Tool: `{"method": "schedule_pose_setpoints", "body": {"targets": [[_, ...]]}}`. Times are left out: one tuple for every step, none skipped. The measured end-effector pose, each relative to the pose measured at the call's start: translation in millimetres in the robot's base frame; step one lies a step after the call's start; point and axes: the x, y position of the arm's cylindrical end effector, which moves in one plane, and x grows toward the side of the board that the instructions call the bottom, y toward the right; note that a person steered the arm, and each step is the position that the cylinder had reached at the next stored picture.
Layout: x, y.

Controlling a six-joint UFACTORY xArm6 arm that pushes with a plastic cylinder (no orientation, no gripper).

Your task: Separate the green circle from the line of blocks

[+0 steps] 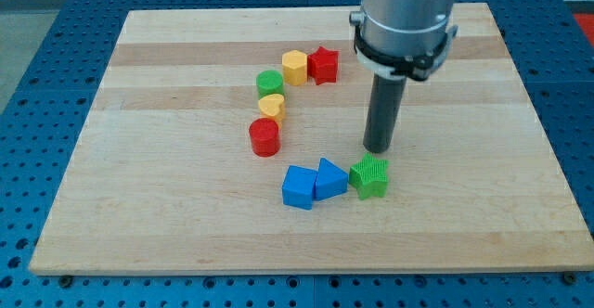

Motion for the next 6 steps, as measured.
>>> {"method": "schedule_pose_setpoints", "body": {"targets": [[-22.7, -18.9], [-47.2, -33.3], [-74.8, -43.3], [-77.8, -72.6], [-83.8, -108.9], [-96.9, -132.0]]}}
